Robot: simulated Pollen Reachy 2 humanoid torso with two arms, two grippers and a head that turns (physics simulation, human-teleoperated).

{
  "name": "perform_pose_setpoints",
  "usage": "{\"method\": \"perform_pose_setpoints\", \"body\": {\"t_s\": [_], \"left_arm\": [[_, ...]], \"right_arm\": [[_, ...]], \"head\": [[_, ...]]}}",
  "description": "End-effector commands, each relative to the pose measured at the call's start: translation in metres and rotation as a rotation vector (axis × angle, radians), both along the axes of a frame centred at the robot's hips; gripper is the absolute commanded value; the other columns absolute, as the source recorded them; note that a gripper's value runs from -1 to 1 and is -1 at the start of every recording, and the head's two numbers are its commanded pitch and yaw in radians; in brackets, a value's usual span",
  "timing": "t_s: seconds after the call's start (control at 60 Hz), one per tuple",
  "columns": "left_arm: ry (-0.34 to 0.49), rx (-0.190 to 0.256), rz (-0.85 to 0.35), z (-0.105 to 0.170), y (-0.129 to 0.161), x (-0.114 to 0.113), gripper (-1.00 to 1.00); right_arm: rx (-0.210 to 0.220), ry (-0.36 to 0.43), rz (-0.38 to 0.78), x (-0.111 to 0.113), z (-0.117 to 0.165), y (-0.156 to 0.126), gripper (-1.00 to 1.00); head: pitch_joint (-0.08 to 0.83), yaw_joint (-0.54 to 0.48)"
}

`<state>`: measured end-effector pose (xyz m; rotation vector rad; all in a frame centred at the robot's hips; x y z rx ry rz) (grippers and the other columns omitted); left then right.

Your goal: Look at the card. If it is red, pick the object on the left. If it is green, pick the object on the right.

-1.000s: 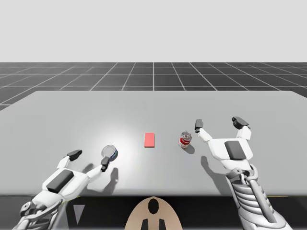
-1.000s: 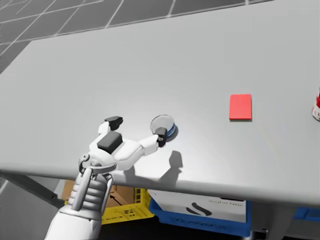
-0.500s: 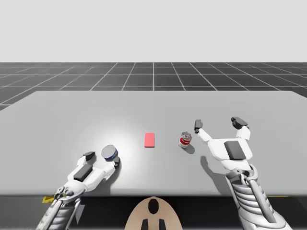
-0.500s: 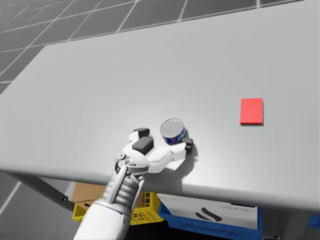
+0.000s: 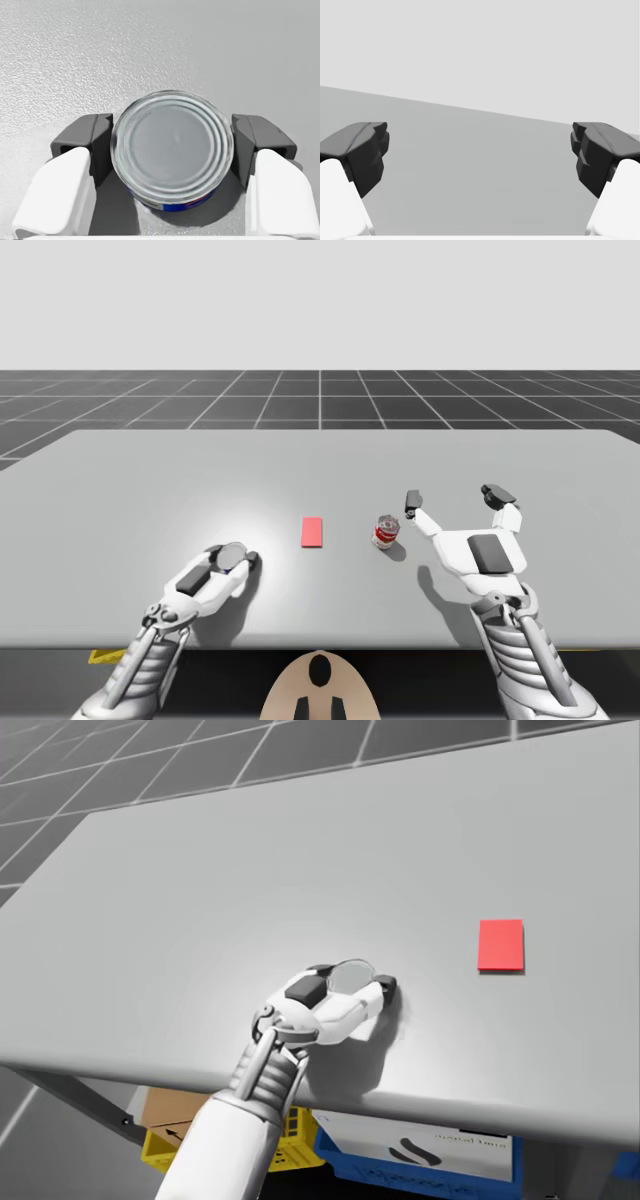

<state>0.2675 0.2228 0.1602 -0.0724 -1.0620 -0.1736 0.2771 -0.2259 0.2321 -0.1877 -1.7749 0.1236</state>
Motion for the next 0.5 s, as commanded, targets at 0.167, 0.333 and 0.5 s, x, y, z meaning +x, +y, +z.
{"method": "perform_pose_setpoints", "body": {"t_s": [0.167,0.333,0.5], "left_arm": [[0.095,-0.007,0.013,-0.0133,-0.0059,-0.0032,1.00],[0.094,-0.006,0.014,-0.0139,-0.0058,-0.0034,0.97],[0.091,-0.016,0.014,-0.0138,-0.0053,-0.0039,0.97]], "right_arm": [[0.013,0.000,0.002,-0.0011,0.0003,0.0012,-1.00],[0.014,0.000,0.002,-0.0011,0.0003,0.0013,-1.00],[0.012,0.002,0.002,-0.0011,-0.0007,0.0018,-1.00]], "head": [[0.695,0.40],[0.619,0.41],[0.459,0.41]]}}
